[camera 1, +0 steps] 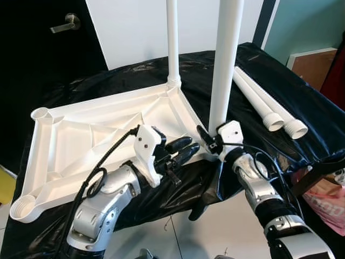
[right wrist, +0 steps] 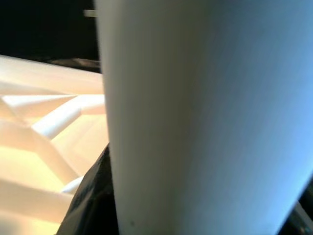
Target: Building children table
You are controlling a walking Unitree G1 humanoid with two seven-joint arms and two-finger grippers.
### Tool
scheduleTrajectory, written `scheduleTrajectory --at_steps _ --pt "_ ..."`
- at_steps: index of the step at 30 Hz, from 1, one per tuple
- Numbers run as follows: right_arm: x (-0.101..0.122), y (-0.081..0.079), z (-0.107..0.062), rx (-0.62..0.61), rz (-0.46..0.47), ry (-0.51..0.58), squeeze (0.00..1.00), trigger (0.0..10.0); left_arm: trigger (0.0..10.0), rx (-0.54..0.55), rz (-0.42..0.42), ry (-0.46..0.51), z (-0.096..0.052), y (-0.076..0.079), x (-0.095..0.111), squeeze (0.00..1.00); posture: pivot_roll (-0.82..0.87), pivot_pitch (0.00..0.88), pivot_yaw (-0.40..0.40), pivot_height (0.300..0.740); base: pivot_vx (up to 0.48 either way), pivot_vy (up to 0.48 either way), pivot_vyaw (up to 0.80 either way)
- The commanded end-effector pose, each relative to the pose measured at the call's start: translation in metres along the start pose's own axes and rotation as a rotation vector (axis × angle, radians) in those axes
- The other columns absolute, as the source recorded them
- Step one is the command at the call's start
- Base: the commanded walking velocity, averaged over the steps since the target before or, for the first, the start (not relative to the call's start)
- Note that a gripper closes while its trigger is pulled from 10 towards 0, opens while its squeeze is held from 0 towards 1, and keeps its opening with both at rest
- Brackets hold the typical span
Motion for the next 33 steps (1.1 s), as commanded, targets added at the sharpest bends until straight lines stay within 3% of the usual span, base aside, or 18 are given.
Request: scheduleTrajectory --at_steps 1,10,17,27,33 --pt "-0.034 -0.009 -0.010 0.012 0.068 -0.169 0.00 10.0 10.0 -0.029 0.003 -0.003 0.000 0.006 0.002 0.00 -0.04 0.032 0.041 0.740 0.000 0.000 0.00" --pt "-0.034 -0.003 -0.003 -0.028 0.129 -0.202 0.00 10.0 10.0 -0.030 0.001 -0.005 -0.001 0.007 0.001 0.00 -0.04 0.028 0.033 0.740 0.000 0.000 0.00" --pt "-0.043 -0.003 -0.008 -0.077 0.181 -0.243 0.00 10.0 10.0 -0.027 0.000 -0.007 -0.001 0.008 0.001 0.00 -0.04 0.026 0.032 0.740 0.000 0.000 0.00" --pt "-0.038 -0.007 -0.008 -0.112 0.183 -0.211 0.00 10.0 10.0 -0.029 0.000 -0.010 -0.002 0.008 0.001 0.00 -0.04 0.029 0.030 0.740 0.000 0.000 0.00" --pt "-0.029 -0.001 -0.014 -0.412 0.199 -0.190 0.00 10.0 10.0 -0.029 -0.002 -0.008 -0.002 0.009 0.001 0.00 -0.03 0.032 0.017 0.740 0.000 0.000 0.00"
Point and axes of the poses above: a point about 5 cm out from each wrist's last joint towards the gripper, its own z axis pointing out of the wrist towards the gripper, its own x axis along the axis of the wrist's last joint, y = z × x, the point moved 4 cm from there along z, pointing out of the wrist towards the gripper, and after that the axes turned 7 degrees about -z, right-handed, at the moved point
